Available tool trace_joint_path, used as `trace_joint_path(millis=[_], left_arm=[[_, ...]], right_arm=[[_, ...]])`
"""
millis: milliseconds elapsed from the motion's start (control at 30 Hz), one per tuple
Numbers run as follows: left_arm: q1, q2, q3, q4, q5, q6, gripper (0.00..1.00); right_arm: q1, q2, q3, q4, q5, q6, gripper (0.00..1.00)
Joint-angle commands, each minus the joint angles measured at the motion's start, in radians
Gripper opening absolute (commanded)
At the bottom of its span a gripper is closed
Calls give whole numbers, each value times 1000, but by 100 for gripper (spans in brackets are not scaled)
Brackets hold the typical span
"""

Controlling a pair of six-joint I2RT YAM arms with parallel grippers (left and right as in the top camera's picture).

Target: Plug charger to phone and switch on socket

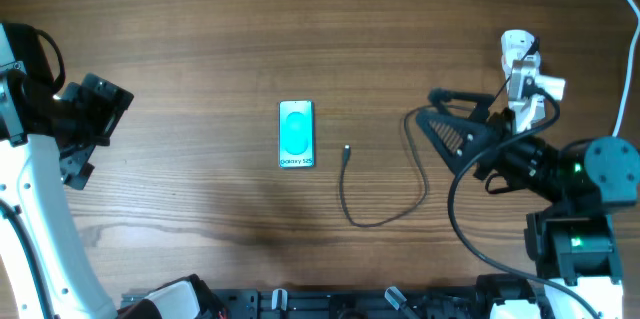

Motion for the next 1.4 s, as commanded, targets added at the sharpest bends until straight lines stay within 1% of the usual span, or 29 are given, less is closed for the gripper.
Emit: trace_joint_path(millis=[0, 100, 167, 233, 333, 400, 467, 533, 633, 700, 800, 833, 967, 1067, 1133, 1167, 1233, 1300, 1367], left_arm=[[6, -2, 5, -1, -14, -13, 100], [6, -2, 5, -1, -14, -13, 100], [6, -2, 5, -1, -14, -13, 100], [6, -2, 5, 0, -14, -13, 100], [6, -2, 5, 3, -14, -13, 100], [6, -2, 5, 3, -14, -13, 100], [6, -2, 5, 3, -14, -13, 100], [6, -2, 5, 3, -14, -13, 100], [6, -2, 5, 3, -14, -13, 100], [6, -2, 5, 3, -14, -13, 100], [6, -2, 5, 3, -14, -13, 100], [6, -2, 5, 3, -14, -13, 100], [6, -2, 5, 3, -14, -13, 100], [6, -2, 5, 3, -14, -13, 100], [6, -2, 5, 3, -8, -13, 100], [6, -2, 5, 3, 21, -13, 100], [6, -2, 5, 0, 77, -13, 100], [5, -2, 5, -10, 82, -13, 100], [5, -2, 5, -33, 81, -12, 100]], right_arm=[[5, 58, 111, -207, 202, -147, 99], [8, 132, 291, -595, 449, -352, 99], [21, 194, 415, -798, 591, -442, 99], [45, 264, 528, -959, 657, -510, 99], [97, 349, 615, -1111, 677, -555, 100], [138, 387, 630, -1155, 677, -562, 99], [214, 439, 648, -1210, 678, -619, 99], [304, 529, 707, -1288, 718, -614, 99], [414, 682, 847, -1395, 861, -578, 99], [453, 752, 901, -1418, 895, -534, 99], [475, 789, 903, -1390, 894, -480, 100], [477, 799, 903, -1367, 890, -418, 100], [477, 799, 903, -1314, 811, -249, 100], [477, 803, 900, -1307, 770, -242, 99], [478, 805, 897, -1301, 766, -292, 99], [483, 805, 885, -1292, 765, -323, 100], [494, 805, 861, -1281, 766, -338, 99], [499, 805, 836, -1258, 766, -326, 100], [499, 805, 822, -1232, 766, -259, 99]])
